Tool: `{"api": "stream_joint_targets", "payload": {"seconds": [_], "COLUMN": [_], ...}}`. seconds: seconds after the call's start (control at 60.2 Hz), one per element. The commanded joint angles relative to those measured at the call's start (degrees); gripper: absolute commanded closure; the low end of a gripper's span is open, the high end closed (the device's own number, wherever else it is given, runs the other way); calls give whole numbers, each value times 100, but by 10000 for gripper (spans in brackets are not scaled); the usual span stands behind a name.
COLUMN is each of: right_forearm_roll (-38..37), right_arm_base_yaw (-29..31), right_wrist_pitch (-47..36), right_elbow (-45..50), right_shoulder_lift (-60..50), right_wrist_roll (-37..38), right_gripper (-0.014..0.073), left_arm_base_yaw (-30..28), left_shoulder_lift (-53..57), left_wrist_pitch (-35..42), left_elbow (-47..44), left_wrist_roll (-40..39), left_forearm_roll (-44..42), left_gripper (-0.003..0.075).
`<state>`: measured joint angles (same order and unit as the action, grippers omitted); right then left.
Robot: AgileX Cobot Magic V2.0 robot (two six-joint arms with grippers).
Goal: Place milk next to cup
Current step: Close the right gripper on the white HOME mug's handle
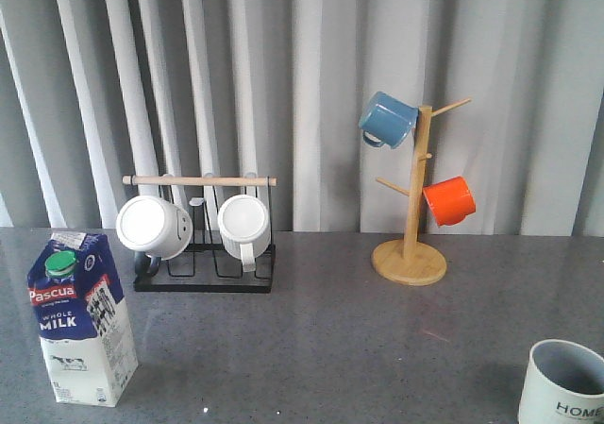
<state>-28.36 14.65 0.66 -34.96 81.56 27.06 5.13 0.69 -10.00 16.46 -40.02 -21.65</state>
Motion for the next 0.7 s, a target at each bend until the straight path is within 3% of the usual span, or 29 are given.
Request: {"api": "stream_joint_targets", "payload": {"seconds": [0.0, 0.199, 0.283, 0.432, 0.682], "right_forearm_roll": [-60, -85, -280, -543, -729], "right_arm_base_yaw": [29, 29, 29, 29, 29], "right_wrist_pitch": [-569, -1294, -1476, -1576, -1944], "right_elbow": [-149, -167, -167, -167, -167], "right_shoulder_lift": [-14, 353, 508, 634, -14], "right_wrist_roll": [-27, -36, -91, -78, 655], "right_gripper": [207, 254, 349, 603, 602], "left_arm_base_yaw": [13, 13, 13, 13, 13], "left_shoulder_lift": [59, 59, 59, 59, 59], "left_wrist_pitch": [361, 361, 361, 361, 348], "left_elbow": [175, 175, 175, 175, 175], "left_wrist_roll": [-48, -48, -48, -48, -48], "left_forearm_roll": [-47, -55, -55, -48, -47], "left_gripper": [414, 414, 414, 414, 416]}}
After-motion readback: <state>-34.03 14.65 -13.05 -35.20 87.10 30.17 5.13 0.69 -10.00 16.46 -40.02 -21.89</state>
